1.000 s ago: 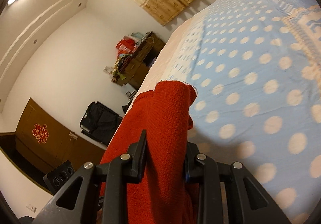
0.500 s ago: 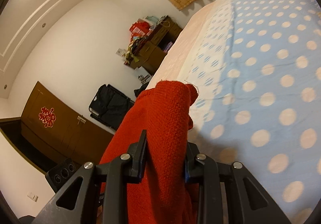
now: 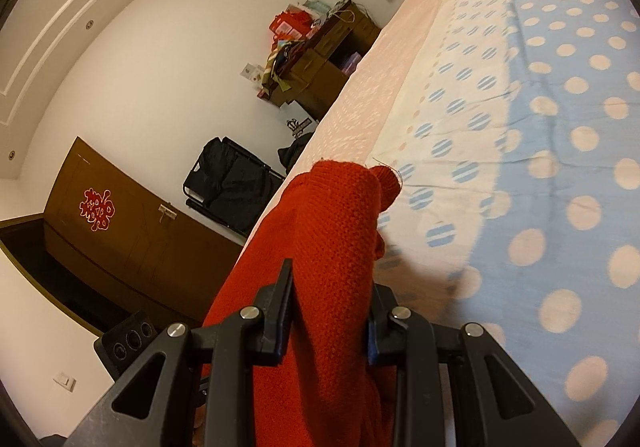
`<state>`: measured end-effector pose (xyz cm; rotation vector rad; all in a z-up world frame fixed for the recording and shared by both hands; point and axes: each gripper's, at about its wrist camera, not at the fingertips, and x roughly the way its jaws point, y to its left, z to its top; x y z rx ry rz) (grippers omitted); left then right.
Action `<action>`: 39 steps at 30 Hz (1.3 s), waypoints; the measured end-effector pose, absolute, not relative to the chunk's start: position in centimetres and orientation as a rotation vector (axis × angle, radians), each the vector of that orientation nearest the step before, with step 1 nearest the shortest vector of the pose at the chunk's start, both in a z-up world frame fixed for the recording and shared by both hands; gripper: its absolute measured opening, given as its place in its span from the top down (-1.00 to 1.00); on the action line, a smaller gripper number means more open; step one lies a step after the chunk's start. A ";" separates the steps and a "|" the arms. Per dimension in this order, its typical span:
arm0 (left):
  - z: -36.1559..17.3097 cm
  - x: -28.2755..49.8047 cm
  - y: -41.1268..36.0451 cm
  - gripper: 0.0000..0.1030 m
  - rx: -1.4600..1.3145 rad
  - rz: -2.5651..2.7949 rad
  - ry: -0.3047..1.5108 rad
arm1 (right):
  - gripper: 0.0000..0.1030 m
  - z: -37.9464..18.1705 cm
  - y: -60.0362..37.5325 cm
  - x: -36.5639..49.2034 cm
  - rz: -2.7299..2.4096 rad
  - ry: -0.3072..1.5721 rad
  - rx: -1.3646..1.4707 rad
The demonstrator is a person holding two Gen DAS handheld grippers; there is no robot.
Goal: Fold small clothes
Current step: 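Lift the held edge with both grippers and fold it over the sweater, then open both grippers to release the folded sweater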
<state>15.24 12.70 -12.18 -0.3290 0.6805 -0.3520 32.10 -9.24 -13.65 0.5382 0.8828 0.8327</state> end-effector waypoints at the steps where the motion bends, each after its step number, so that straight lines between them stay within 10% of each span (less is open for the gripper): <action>1: -12.3 15.2 13.0 0.27 -0.335 -0.342 0.679 | 0.44 -13.9 -8.8 32.5 0.834 0.888 0.536; 17: -16.1 14.7 16.8 0.26 -0.426 -0.257 0.733 | 0.44 -17.9 -2.7 35.8 0.837 0.979 0.503; 39: -17.8 11.6 15.4 -0.41 -0.361 -0.193 0.763 | 0.30 -19.7 -3.9 35.5 0.707 1.024 0.437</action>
